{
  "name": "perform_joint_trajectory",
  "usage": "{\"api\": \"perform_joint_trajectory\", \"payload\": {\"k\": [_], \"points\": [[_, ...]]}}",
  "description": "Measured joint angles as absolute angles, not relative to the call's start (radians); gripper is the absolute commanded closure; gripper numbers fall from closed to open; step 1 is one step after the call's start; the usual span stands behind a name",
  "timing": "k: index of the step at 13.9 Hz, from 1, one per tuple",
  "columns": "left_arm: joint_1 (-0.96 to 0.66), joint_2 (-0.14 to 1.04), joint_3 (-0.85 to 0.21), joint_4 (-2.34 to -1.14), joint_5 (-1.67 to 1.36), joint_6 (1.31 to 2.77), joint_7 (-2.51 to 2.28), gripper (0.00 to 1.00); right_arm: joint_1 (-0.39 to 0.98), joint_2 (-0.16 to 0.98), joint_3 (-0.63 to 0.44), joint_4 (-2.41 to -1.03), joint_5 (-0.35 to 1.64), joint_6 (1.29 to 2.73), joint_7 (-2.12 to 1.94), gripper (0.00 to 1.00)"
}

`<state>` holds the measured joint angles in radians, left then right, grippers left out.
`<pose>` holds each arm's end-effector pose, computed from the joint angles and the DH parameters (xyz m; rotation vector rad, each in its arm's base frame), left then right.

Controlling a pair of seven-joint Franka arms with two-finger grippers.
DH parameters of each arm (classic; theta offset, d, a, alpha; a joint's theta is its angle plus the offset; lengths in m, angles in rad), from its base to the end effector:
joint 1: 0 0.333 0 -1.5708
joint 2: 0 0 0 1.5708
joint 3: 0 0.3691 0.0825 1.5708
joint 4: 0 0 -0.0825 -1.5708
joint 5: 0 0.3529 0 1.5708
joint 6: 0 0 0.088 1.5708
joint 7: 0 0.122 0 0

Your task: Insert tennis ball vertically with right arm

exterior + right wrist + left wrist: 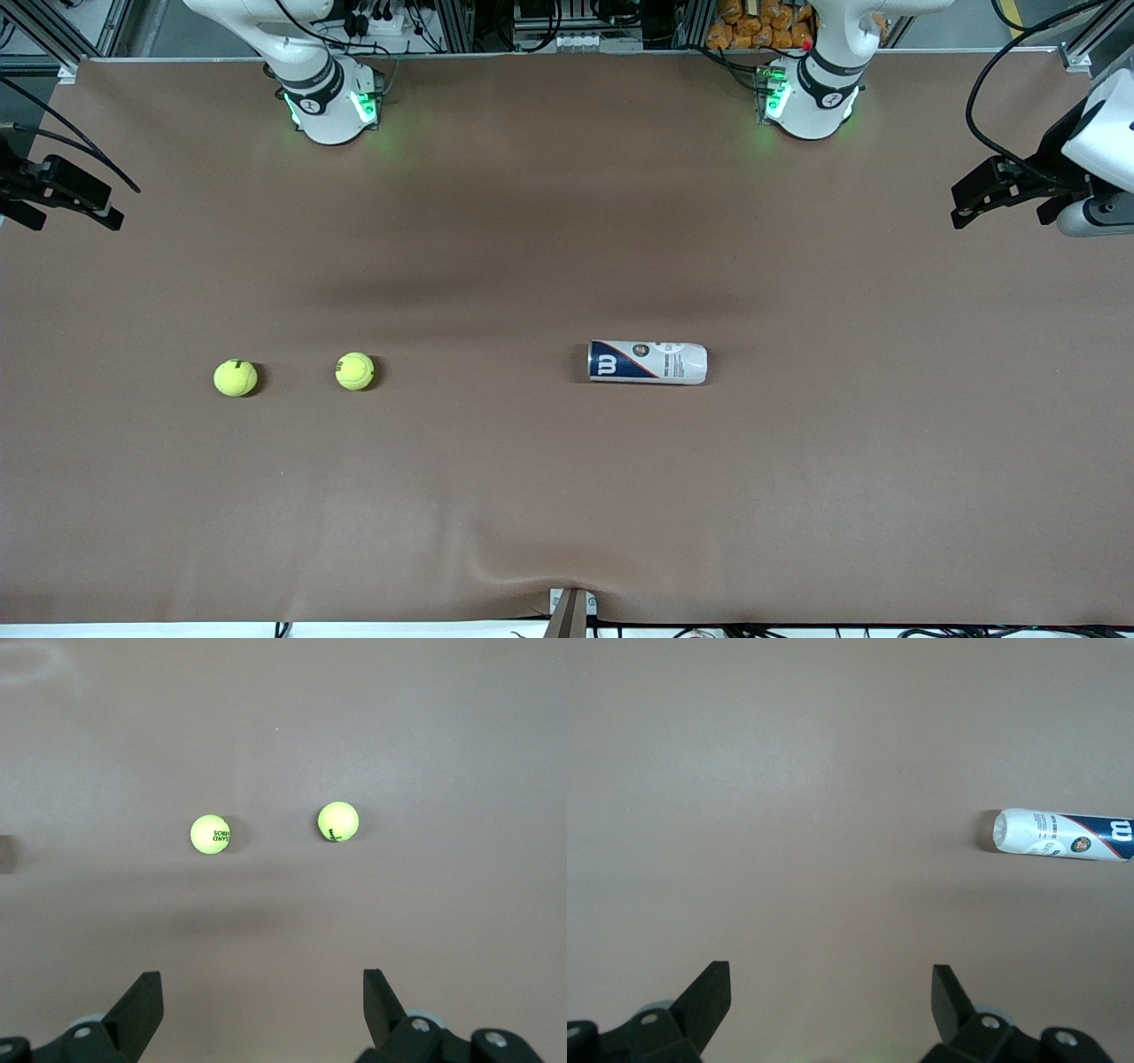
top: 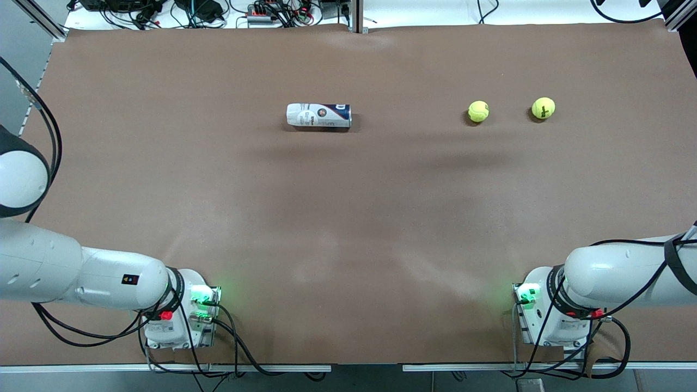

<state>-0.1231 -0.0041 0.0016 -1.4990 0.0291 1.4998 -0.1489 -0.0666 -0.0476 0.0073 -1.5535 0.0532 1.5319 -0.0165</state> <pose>0.5119 -0.0587 0.6899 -3.1131 -0.0460 -0.0136 0.5023 -0.0230 0.6913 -3.0889 0.0619 -0.0432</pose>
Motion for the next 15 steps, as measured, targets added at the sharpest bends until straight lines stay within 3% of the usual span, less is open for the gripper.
{"api": "perform_joint_trajectory", "payload": {"k": [11, 15], "points": [[-0.128, -0.004, -0.008, -1.501, 0.024, 1.5, -0.149, 0.0, -0.064, -0.048, 0.008, -1.557, 0.045, 1.533, -0.045, 0.0], [-0.135, 0.036, -0.111, -1.507, 0.022, 1.501, -0.15, 0.0, -0.064, -0.048, 0.008, -1.559, 0.045, 1.533, -0.049, 0.0]]}}
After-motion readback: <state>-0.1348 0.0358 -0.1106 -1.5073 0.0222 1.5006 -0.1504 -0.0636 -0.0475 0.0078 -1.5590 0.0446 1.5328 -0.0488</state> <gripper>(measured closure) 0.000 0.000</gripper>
